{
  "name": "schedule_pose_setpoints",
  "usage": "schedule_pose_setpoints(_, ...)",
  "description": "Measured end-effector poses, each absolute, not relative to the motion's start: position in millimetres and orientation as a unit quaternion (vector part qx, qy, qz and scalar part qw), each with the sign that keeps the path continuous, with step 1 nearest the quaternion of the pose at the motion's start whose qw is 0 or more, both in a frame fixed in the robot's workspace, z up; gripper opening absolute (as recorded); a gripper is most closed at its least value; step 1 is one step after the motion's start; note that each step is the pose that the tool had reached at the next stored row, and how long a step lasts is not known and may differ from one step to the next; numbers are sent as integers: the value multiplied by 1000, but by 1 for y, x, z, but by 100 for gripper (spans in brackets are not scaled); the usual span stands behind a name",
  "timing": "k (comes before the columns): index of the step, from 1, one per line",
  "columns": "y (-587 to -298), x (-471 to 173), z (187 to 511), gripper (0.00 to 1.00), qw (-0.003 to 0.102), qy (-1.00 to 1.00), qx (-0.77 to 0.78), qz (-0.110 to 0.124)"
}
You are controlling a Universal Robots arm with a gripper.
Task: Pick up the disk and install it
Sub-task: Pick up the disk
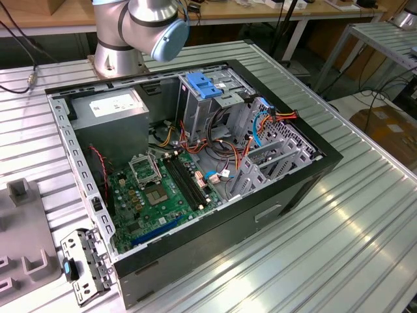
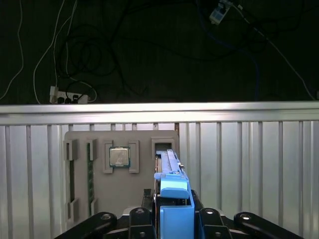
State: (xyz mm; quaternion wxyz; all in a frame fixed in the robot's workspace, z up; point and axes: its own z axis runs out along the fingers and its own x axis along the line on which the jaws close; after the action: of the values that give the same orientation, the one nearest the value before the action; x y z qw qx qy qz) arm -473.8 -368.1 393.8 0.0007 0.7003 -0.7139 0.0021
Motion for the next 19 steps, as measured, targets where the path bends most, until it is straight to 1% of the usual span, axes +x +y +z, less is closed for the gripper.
schedule_pose_setpoints(19, -368, -474, 416, 37, -3, -714, 700, -1)
